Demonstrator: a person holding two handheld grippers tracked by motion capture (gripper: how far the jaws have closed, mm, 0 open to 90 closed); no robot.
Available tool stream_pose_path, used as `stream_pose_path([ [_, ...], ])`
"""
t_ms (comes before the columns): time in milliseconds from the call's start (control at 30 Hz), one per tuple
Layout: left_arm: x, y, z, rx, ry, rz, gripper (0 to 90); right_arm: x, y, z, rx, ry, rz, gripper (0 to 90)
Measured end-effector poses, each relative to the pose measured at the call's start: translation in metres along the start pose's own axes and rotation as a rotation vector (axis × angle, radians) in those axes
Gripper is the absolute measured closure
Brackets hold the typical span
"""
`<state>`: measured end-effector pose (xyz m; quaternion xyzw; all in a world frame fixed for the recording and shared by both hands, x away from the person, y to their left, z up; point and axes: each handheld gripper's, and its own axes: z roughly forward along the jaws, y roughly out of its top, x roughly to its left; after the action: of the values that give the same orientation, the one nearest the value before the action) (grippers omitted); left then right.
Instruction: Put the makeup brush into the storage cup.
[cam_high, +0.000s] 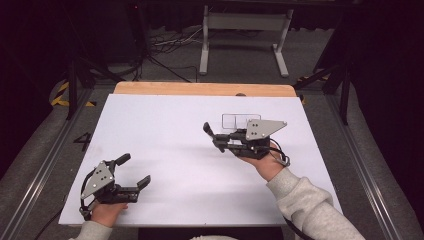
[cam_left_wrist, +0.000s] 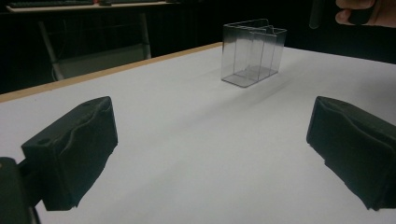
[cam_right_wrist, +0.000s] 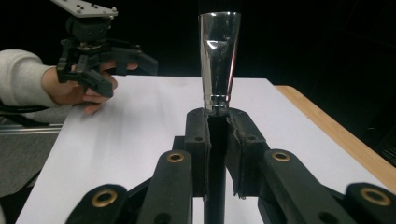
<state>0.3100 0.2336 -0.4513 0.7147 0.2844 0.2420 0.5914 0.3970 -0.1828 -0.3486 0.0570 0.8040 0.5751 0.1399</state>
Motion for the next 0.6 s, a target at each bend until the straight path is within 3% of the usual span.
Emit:
stream_pose_path([
  [233, 0.0, 0.0, 0.0, -0.003, 0.002, -0.003, 2.4, -0.004, -0.003, -0.007, -0.038, -0.075, 0.043, 79.2],
  [600, 0.0, 0.0, 0.0, -0.003, 0.001, -0.003, 2.4, -0.013, -0.005, -0.016, -0.061, -0.132, 0.088, 79.2],
])
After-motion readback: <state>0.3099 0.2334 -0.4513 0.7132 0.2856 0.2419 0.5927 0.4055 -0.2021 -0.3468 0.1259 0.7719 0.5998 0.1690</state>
